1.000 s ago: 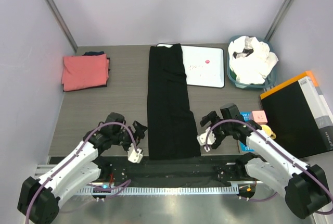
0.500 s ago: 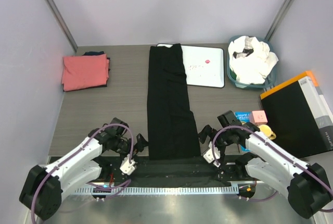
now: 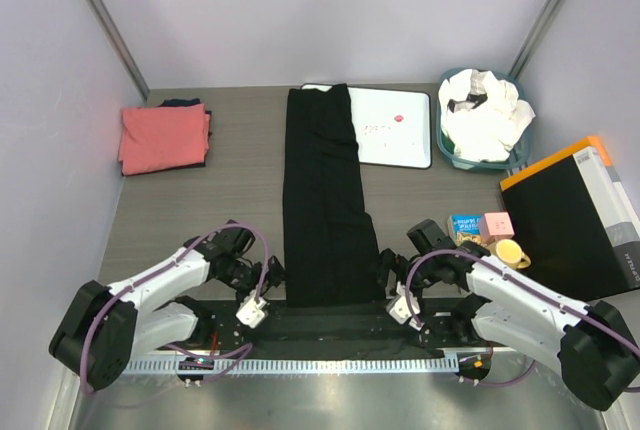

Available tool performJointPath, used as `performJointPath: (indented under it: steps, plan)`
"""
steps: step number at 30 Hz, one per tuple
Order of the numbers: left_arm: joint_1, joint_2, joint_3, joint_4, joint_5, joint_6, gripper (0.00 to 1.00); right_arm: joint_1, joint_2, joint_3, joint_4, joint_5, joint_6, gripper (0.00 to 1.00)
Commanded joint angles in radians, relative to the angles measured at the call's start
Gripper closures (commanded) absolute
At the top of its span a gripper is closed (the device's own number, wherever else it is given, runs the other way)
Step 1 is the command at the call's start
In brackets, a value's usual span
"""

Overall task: Fold and stack the t-shirts
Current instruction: Grab the bottom of the folded rectangular tshirt with both arms

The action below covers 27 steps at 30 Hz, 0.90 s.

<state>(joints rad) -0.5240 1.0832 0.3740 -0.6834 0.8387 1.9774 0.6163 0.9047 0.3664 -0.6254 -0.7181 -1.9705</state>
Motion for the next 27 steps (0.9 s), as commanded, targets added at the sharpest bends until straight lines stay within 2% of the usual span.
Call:
performJointPath:
  steps: [1,9,18,21,25,27]
  plan:
    - [-0.004,0.009,0.046,0.126,0.051,0.258,0.16,0.023,0.023,-0.020,0.053,0.016,0.028,0.09]
    - [-0.013,0.121,0.078,0.137,0.079,0.324,0.16,0.040,0.025,-0.020,0.050,0.023,0.047,0.11]
    - [-0.057,0.241,0.155,0.169,0.099,0.325,0.20,0.049,0.016,-0.018,0.007,0.019,0.056,0.12]
    - [-0.070,0.251,0.161,0.176,0.096,0.317,0.21,0.051,0.010,-0.015,-0.011,0.016,0.055,0.14]
    - [-0.085,0.251,0.155,0.180,0.096,0.311,0.22,0.056,-0.003,-0.017,-0.034,0.003,0.058,0.24]
    - [-0.093,0.251,0.148,0.183,0.096,0.307,0.22,0.060,-0.006,-0.020,-0.037,-0.001,0.058,0.26]
